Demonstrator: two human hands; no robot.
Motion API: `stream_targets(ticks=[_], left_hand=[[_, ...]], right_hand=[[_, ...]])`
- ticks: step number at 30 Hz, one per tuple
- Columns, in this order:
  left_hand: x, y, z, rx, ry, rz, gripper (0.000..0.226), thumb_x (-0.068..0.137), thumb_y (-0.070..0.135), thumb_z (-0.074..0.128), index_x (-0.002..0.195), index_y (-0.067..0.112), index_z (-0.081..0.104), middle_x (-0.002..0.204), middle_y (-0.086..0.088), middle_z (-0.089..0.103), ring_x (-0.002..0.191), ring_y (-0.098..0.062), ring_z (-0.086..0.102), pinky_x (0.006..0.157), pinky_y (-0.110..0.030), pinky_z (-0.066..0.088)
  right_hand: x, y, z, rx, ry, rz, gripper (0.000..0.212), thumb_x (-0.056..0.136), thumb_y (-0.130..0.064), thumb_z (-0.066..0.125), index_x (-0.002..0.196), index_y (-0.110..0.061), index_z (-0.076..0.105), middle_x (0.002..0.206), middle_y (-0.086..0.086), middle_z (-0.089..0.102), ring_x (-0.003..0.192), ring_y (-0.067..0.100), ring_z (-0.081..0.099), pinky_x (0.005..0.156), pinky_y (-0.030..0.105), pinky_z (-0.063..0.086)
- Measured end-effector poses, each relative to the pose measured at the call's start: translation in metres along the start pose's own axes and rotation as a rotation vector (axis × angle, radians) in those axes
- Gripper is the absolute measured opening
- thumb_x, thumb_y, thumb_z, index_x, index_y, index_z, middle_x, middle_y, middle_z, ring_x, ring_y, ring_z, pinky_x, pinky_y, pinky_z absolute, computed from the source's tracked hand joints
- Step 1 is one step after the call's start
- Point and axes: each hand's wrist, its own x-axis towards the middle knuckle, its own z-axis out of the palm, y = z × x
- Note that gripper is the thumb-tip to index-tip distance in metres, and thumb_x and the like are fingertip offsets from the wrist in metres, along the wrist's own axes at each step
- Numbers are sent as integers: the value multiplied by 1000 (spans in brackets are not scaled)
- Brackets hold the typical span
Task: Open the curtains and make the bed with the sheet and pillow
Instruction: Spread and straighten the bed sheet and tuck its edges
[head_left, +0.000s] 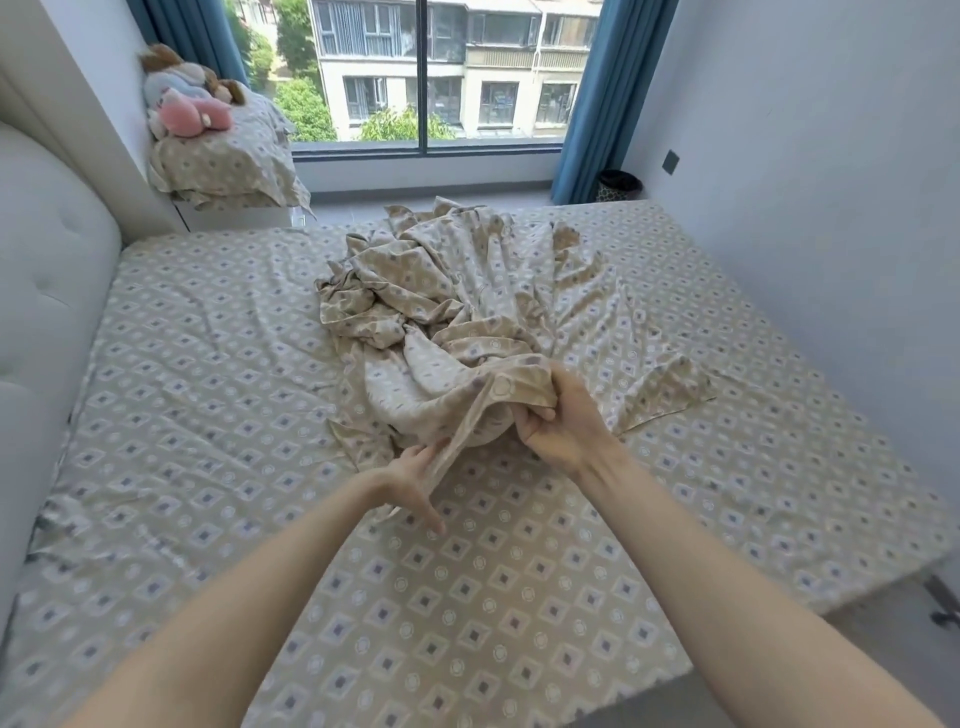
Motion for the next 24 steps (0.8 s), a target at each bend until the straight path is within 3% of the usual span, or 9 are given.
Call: stream_targets(ticks=[3,7,11,13,15,18,20,22,24], left_hand=[[9,9,16,12,103,-50,121,62,53,81,152,25,5,156,-4,9,144,-27,15,116,-45,26],[18,15,19,-235,387,-84,35,94,24,49,125,7,54,121,-16,60,109,-32,57,83,-35,46],[9,11,-2,-379,605,-117,24,94,11,42,112,4,57,106,-20,63,97,-37,61,76,-39,50],[0,11,-20,-408,661,-83,18,93,10,44,107,9,56,109,-16,63,97,-34,59,73,-36,45],[-9,16,-39,-408,657,-35,21,92,7,43,107,11,57,112,-11,61,100,-29,56,80,-38,44],[-29,26,-57,-436,631,11,27,90,1,37,105,6,59,105,-9,60,96,-25,54,80,-37,43],[-44,22,-61,-343,672,27,19,88,6,48,102,8,61,100,-7,63,94,-26,57,77,-38,44],[-64,4,-61,-178,678,0,27,82,25,68,106,19,58,95,2,62,89,-20,57,72,-34,44],[-80,-22,-56,50,666,-73,49,74,32,77,115,29,50,100,5,61,89,-19,58,75,-34,49]], right_hand=[[-2,-5,5,98,-4,-2,38,97,-11,43,60,-13,39,42,-3,33,30,7,26,40,21,49],[-4,-20,1,178,-27,-2,29,77,1,59,60,-13,40,42,-4,33,30,8,26,39,17,46],[-2,-39,-18,105,131,-127,29,79,0,47,53,-12,43,43,-3,34,35,7,29,54,13,46],[4,-45,-31,98,279,-177,31,86,-5,44,56,-9,50,52,1,46,49,12,46,74,25,55],[11,-42,-43,91,396,-119,23,90,-12,43,70,-7,54,73,10,59,75,23,59,94,38,51],[21,-28,-46,3,513,-69,22,91,3,33,85,-1,55,89,17,60,87,29,59,103,42,44],[28,-23,-48,117,633,-84,27,91,12,29,88,0,52,87,15,53,84,24,57,97,38,49],[34,-25,-49,118,730,-63,21,94,8,34,85,-5,49,82,9,45,74,16,51,62,24,56],[37,-26,-45,4,719,-29,20,95,0,40,82,-11,51,82,-1,45,60,10,38,33,15,39]])
